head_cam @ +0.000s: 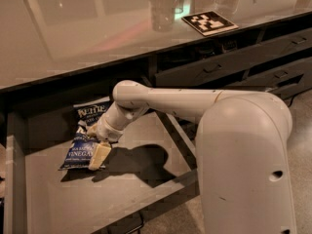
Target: Pick blue chip bag from top drawer and place on counter
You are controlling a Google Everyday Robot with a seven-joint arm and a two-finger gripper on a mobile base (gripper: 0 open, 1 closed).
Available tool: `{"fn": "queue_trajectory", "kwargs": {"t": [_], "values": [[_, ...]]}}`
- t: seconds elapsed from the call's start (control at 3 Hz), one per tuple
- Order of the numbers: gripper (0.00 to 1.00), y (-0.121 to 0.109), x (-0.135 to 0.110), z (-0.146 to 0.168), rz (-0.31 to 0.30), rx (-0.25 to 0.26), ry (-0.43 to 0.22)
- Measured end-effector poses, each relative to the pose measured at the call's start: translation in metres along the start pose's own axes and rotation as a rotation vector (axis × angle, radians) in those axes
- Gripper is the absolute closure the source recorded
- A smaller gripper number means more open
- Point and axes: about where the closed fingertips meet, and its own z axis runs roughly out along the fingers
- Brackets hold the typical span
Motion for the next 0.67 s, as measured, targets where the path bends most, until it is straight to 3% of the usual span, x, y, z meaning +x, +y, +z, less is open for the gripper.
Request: {"fn": "queue_trajectory", "kwargs": {"t": [0.67], "values": [[0.85,0.0014,-0.0079,-0.0087,0.000,0.000,0.000]]}}
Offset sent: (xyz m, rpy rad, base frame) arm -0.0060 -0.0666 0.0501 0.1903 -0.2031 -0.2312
